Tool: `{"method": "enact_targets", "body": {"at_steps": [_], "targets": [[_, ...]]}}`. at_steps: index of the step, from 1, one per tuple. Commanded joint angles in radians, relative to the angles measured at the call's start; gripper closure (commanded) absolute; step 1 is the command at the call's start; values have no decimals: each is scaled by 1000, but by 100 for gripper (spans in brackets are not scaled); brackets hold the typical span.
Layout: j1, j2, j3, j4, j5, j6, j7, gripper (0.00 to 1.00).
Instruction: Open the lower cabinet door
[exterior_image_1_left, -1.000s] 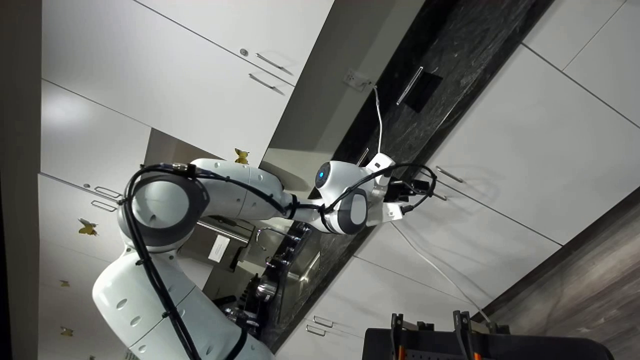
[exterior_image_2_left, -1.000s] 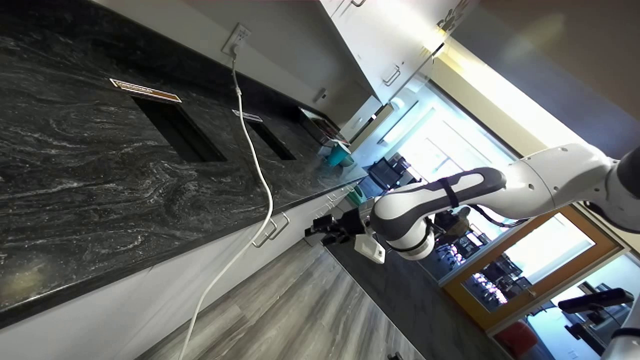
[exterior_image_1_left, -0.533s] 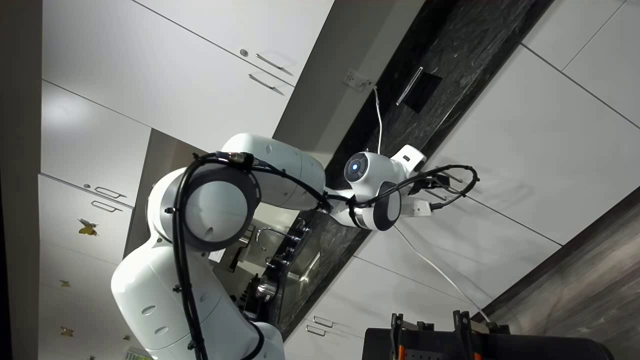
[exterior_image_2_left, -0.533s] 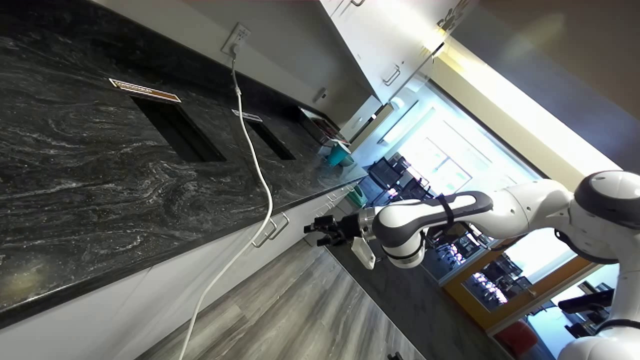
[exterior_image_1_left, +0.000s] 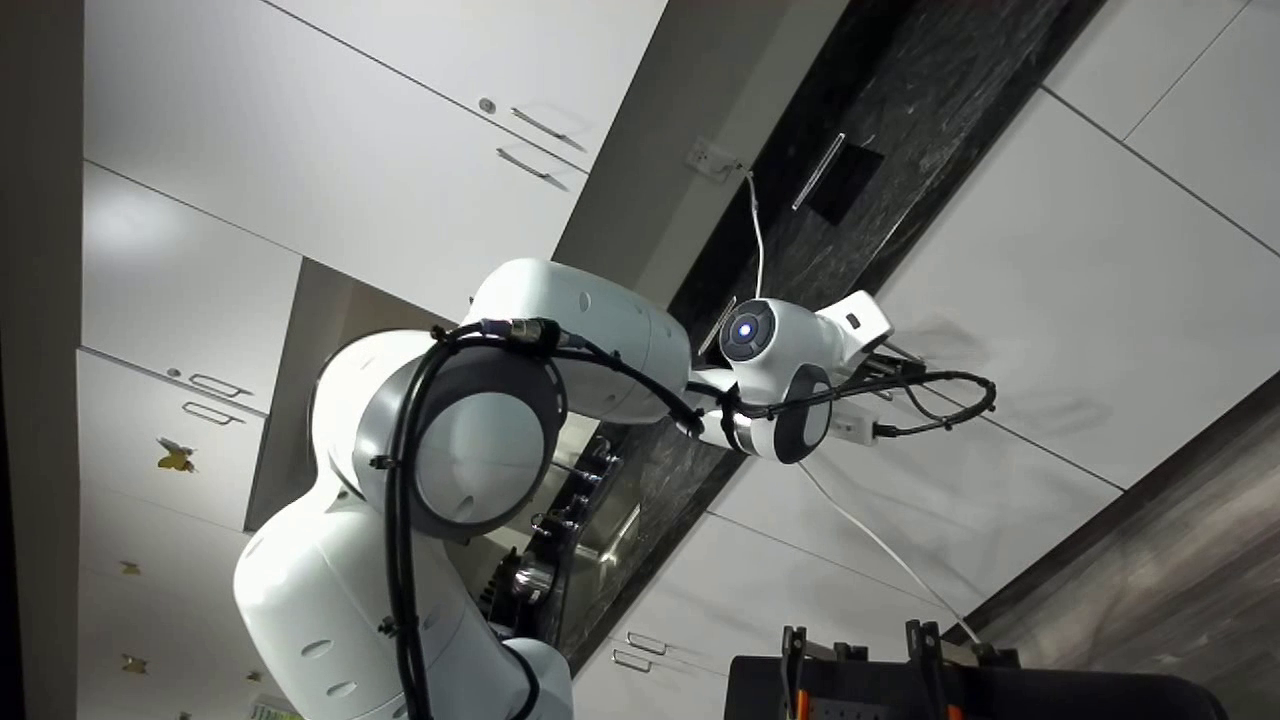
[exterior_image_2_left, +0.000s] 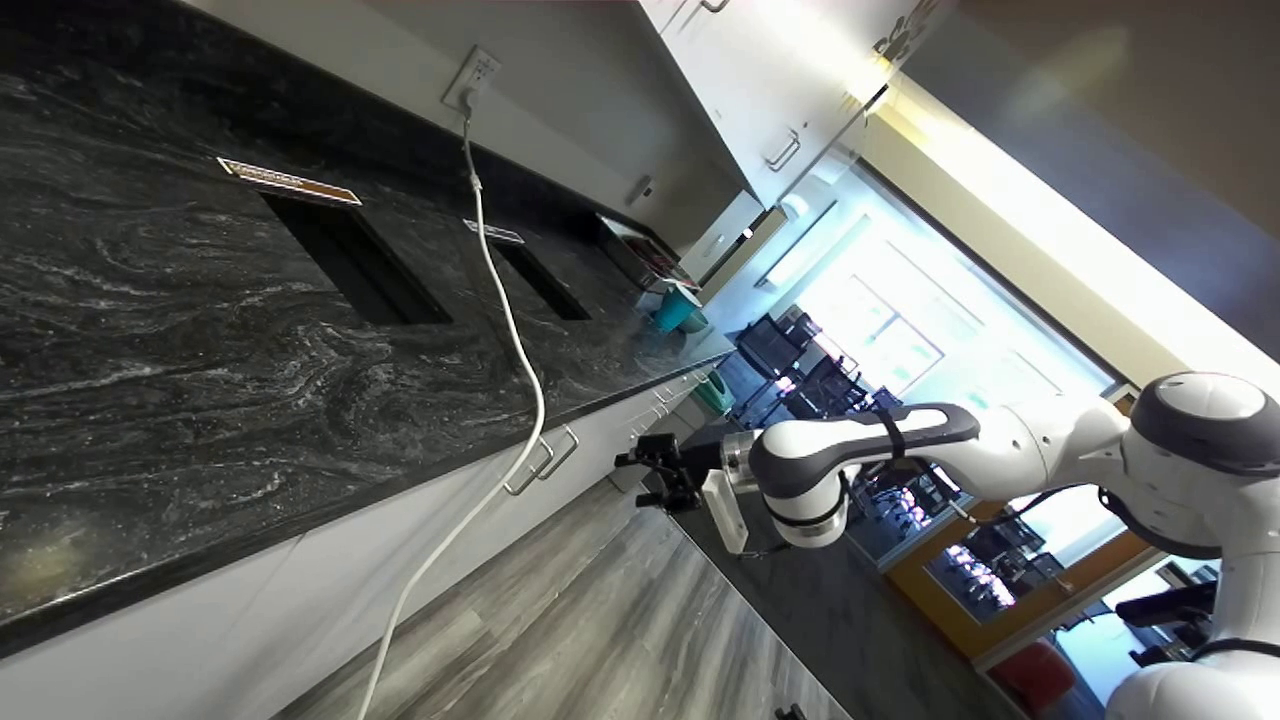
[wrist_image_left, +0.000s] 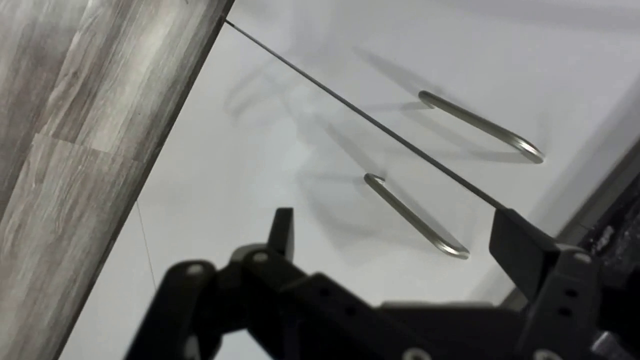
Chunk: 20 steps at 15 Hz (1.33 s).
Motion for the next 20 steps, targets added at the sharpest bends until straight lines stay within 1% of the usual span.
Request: {"method": "enact_targets", "body": {"at_steps": [1,2,4,6,9,11,12,13,14,18,19,20], "targets": [[-2,-18,51,11,95,-49,141,0],[0,-24,62,18,123,-83,172,0],[-21,-3,99,42,178,-147,207,0],[-28,17,112,76,244,-219,220,0],[-16,35,86,136,368,-313,219,0],[-10,54,60,172,453,-356,213,0],[-9,63,52,186,496,-370,213,0],[13,21,45,148,493,-333,163,0],[13,28,37,157,506,-338,150,0],[22,29,34,157,509,-338,141,0],[8,43,50,170,529,-322,146,0],[-29,69,82,185,571,-316,155,0]]}}
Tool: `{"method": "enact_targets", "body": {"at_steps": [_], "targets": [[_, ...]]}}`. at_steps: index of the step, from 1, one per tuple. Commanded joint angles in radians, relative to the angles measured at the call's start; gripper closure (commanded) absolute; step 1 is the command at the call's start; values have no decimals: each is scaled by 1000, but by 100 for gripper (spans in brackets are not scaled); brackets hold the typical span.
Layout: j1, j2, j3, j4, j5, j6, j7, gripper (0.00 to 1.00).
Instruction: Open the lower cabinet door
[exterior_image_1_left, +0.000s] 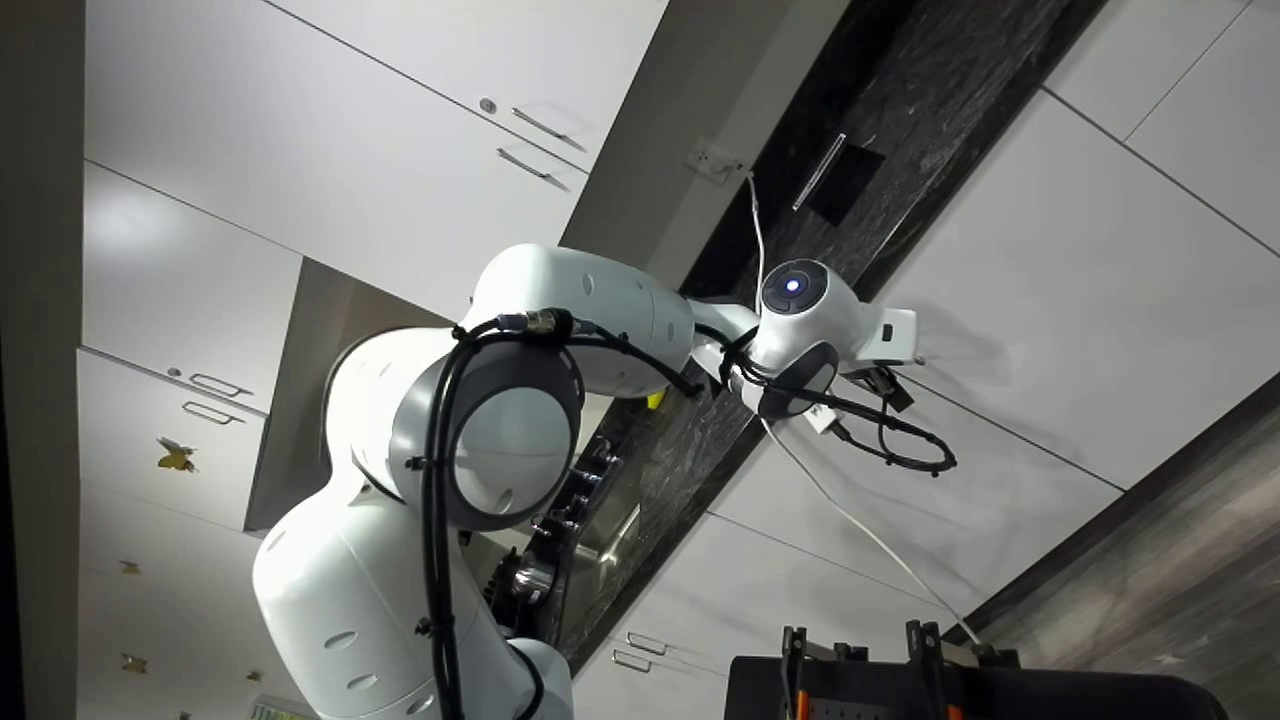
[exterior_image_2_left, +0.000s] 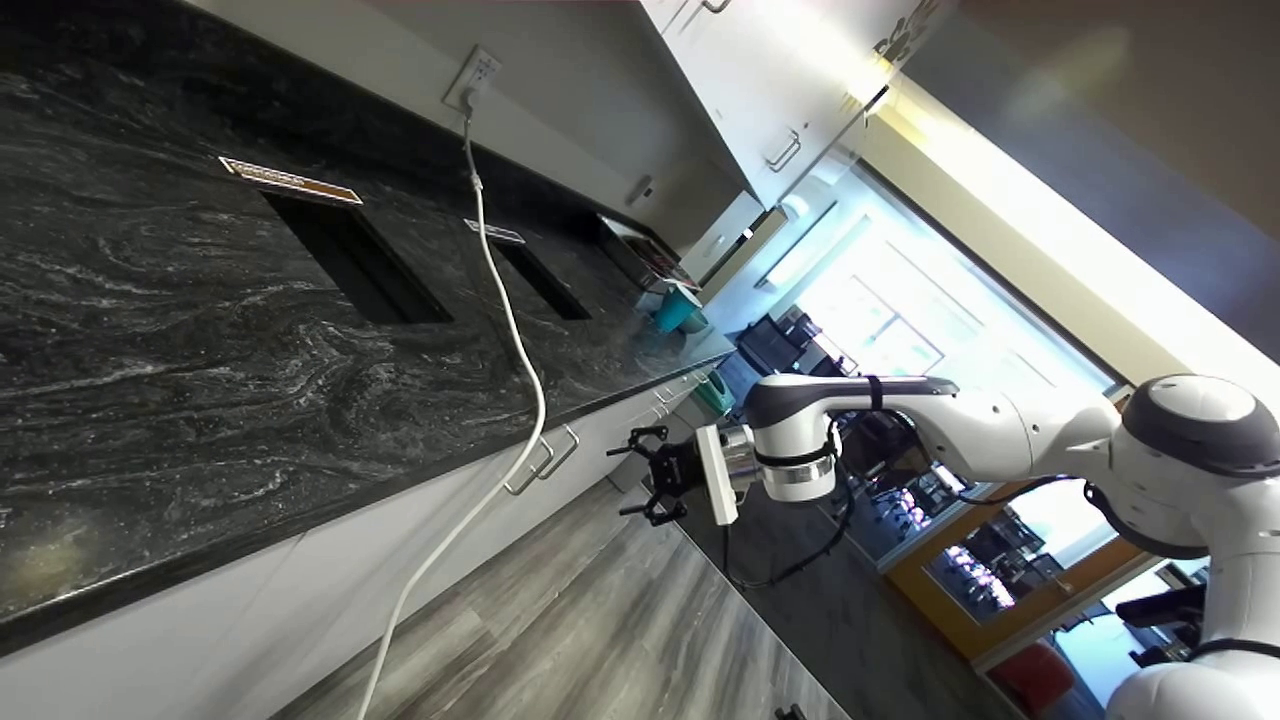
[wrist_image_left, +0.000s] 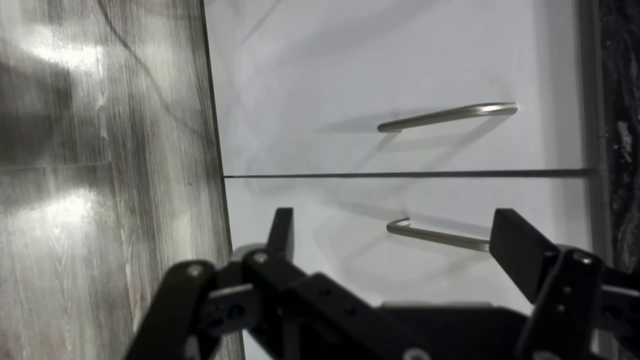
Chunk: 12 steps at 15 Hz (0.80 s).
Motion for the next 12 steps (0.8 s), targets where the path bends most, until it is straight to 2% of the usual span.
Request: {"method": "enact_targets", "body": {"at_steps": [1,6,11,12], "targets": [[-37,35,40,42,136,25,3,0],[-36,62,27,103,363,16,13,0],[-24,109,18,168,673,-30,-36,0],[-71,158,63,170,649,4,4,0]]}}
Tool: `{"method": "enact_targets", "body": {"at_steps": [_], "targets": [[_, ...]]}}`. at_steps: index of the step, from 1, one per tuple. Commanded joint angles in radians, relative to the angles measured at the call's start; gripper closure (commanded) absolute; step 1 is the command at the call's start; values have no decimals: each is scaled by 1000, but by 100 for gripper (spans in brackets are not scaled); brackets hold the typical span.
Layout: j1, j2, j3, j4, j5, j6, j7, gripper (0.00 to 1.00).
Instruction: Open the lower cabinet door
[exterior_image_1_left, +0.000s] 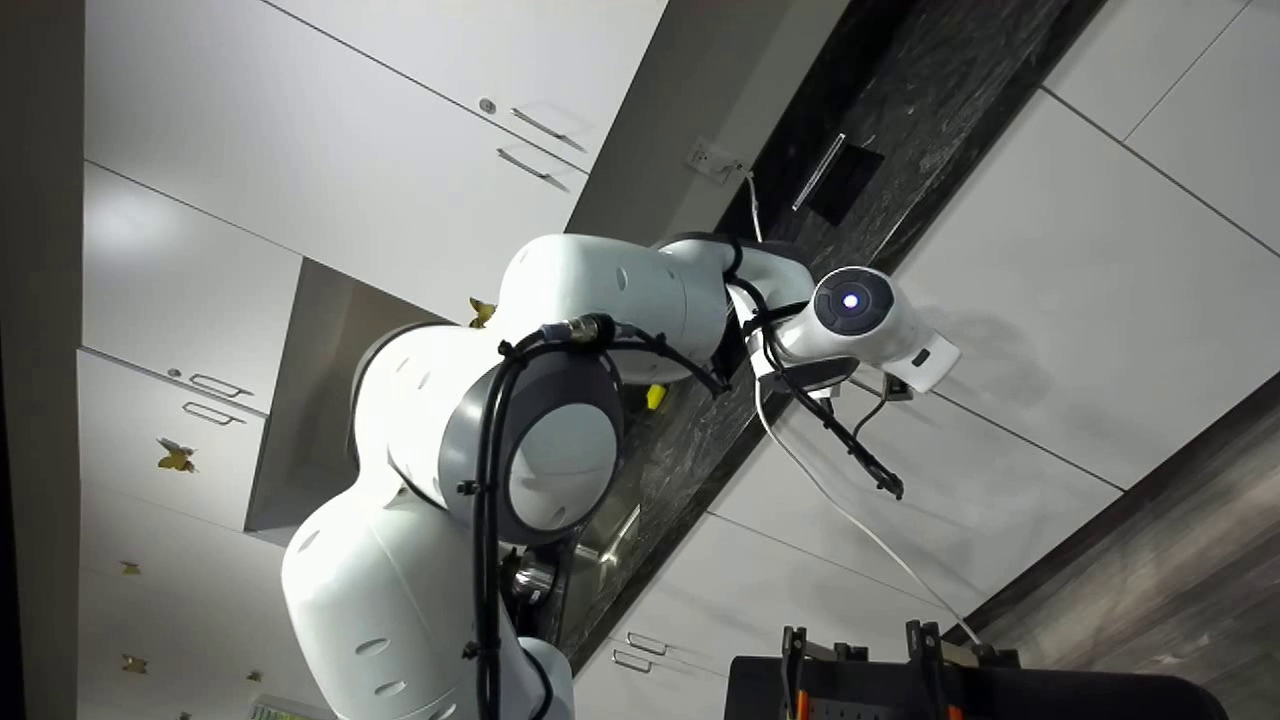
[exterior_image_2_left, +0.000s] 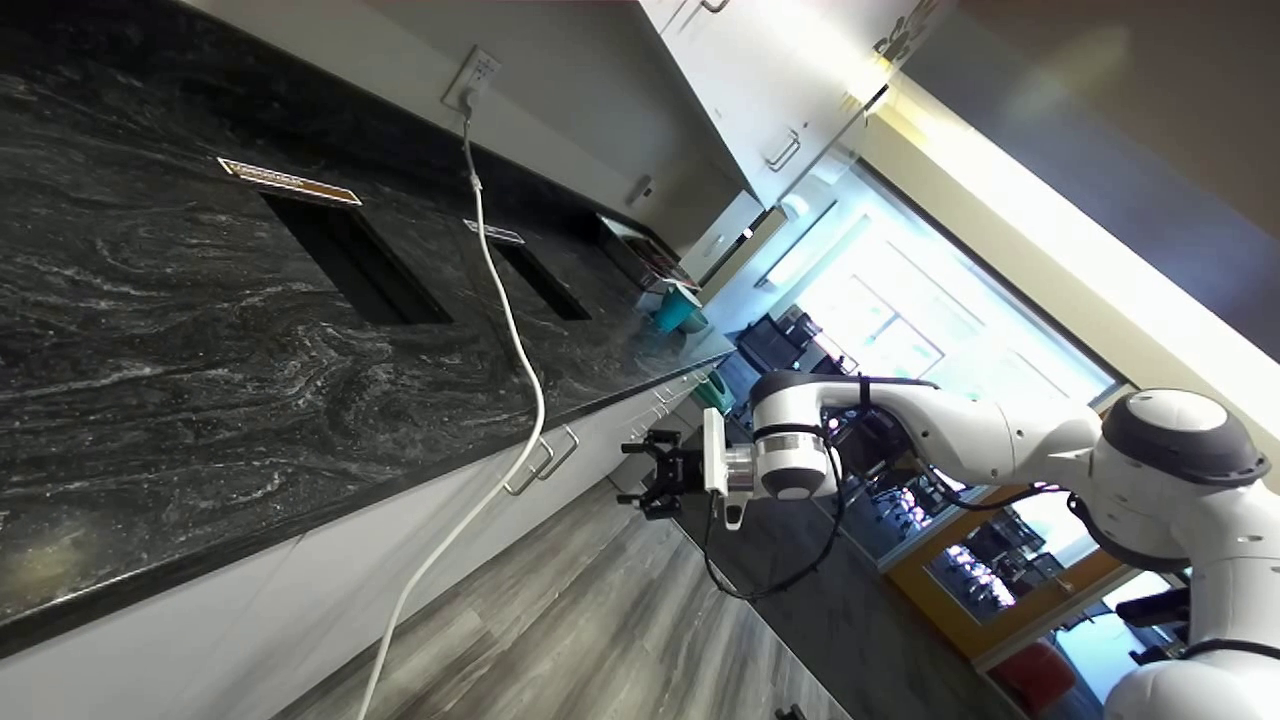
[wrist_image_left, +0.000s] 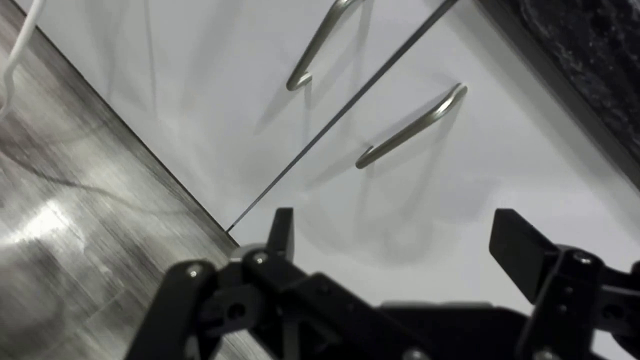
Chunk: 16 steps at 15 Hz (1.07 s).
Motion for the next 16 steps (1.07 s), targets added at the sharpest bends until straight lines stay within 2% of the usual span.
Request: {"method": "enact_targets", "body": {"at_steps": [1,7,11,12,13,16], "targets": [[-50,100,56,60,110,8,-6,0],[-146,277,135,125,255,-26,-77,0],[-213,403,185,149,344,-63,-184,0],[-218,417,188,143,353,-77,-206,0],[-179,351,151,127,318,-51,-146,0],[-200,399,164,134,328,-61,-180,0]]}}
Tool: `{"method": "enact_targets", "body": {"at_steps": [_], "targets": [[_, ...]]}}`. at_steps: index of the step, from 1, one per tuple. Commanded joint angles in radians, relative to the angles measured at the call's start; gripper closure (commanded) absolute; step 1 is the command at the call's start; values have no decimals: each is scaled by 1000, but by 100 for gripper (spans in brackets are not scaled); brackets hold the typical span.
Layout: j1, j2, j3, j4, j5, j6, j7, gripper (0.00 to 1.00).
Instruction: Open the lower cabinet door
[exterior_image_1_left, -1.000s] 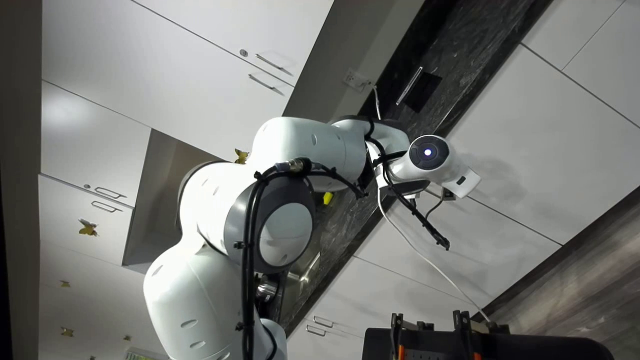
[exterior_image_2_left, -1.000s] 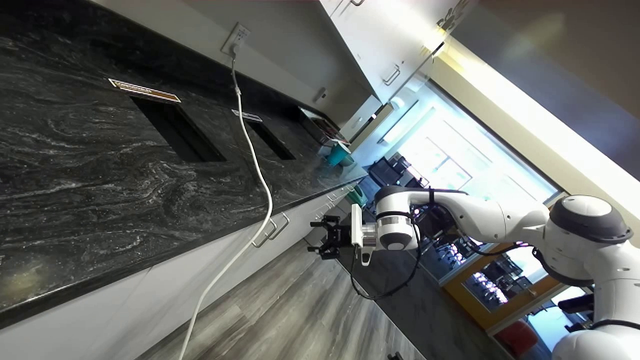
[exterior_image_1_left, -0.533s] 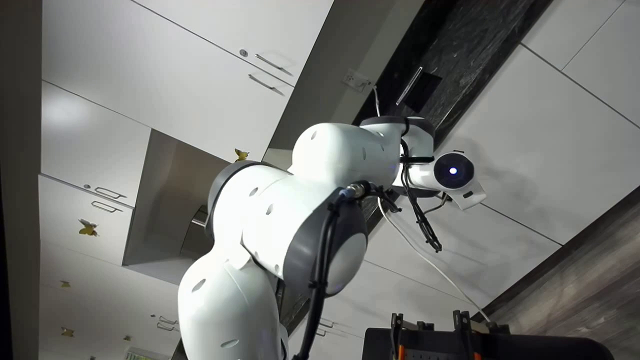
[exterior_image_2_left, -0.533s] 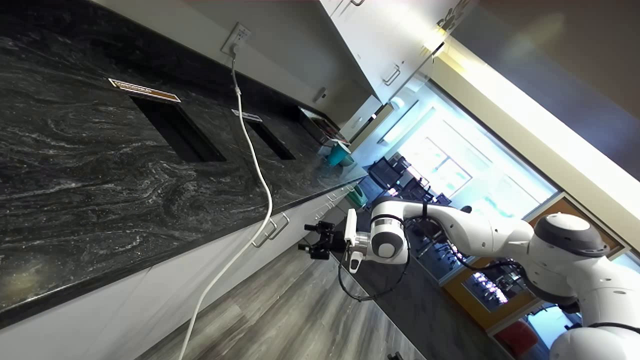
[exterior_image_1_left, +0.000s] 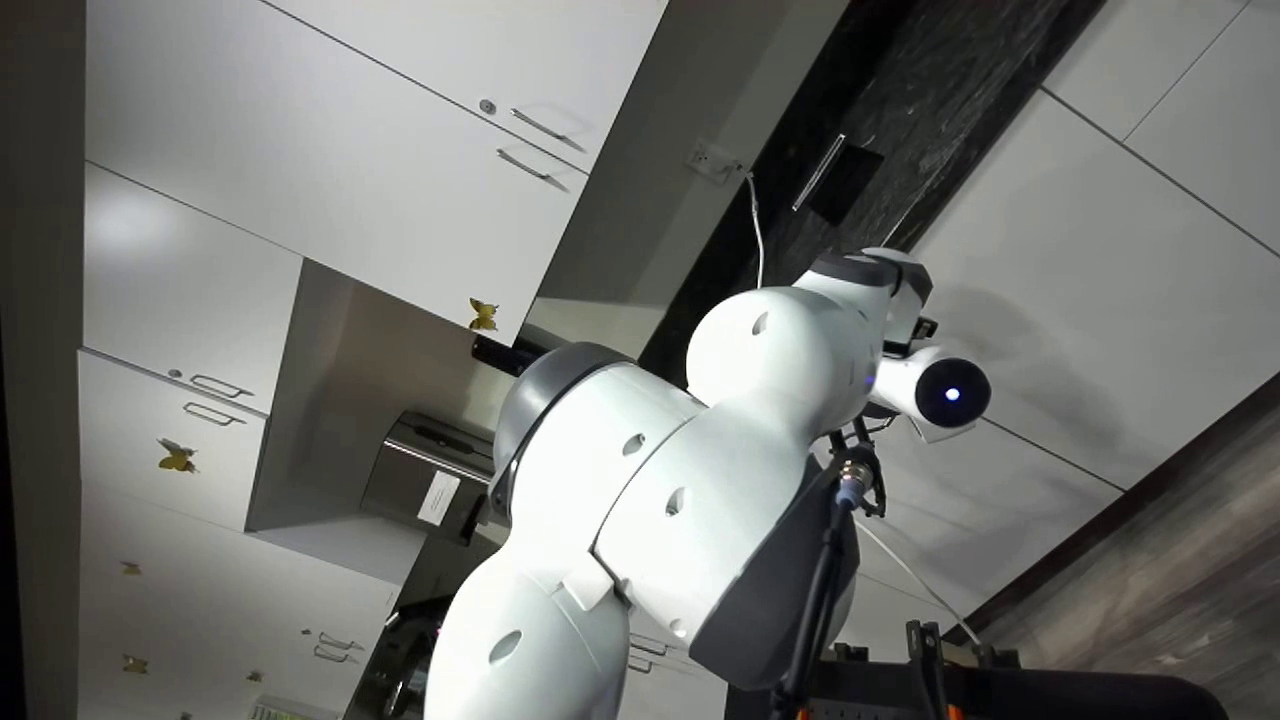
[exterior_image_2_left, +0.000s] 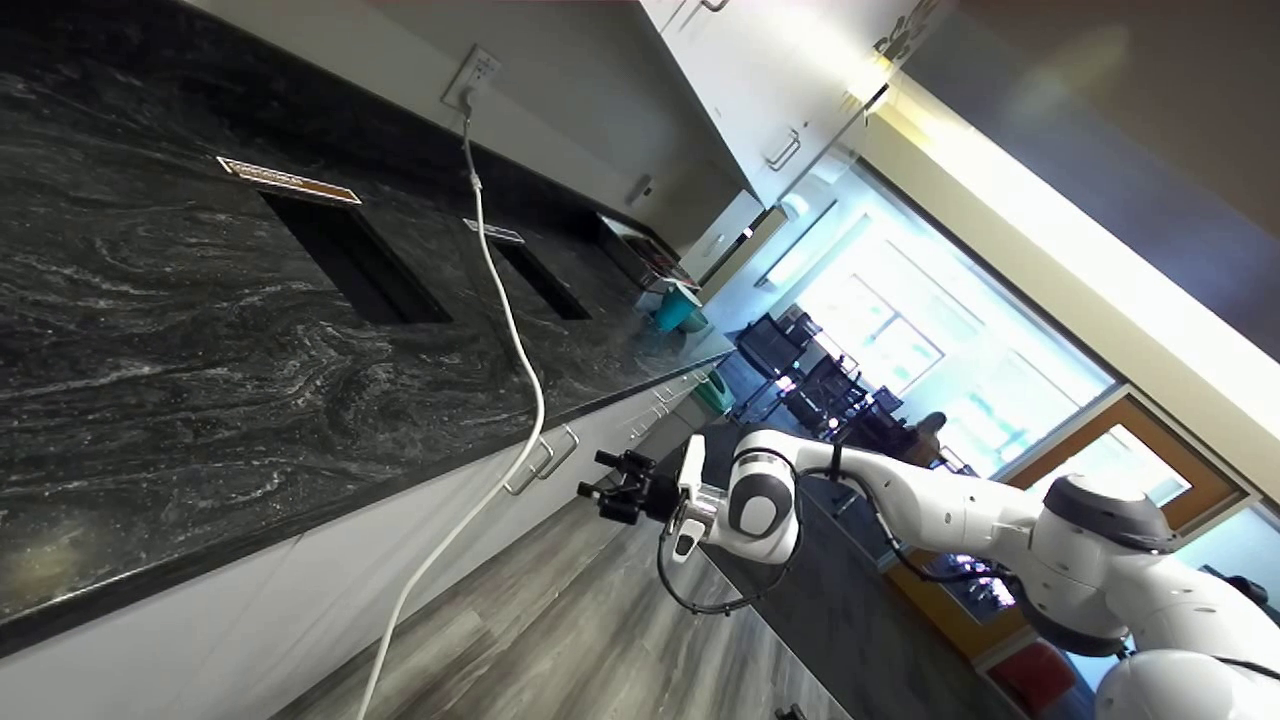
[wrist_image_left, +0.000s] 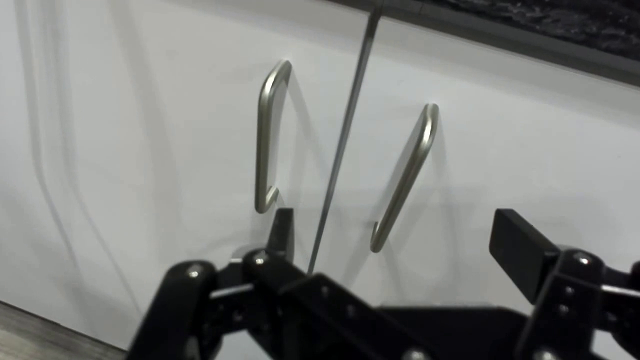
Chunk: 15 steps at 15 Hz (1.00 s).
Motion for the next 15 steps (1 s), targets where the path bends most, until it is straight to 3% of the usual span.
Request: {"method": "enact_targets", "body": {"at_steps": [1,15], "targets": [[0,3,1,2,0,0,0,0],[-6,119,52,78,63,-30,-52,0]]}}
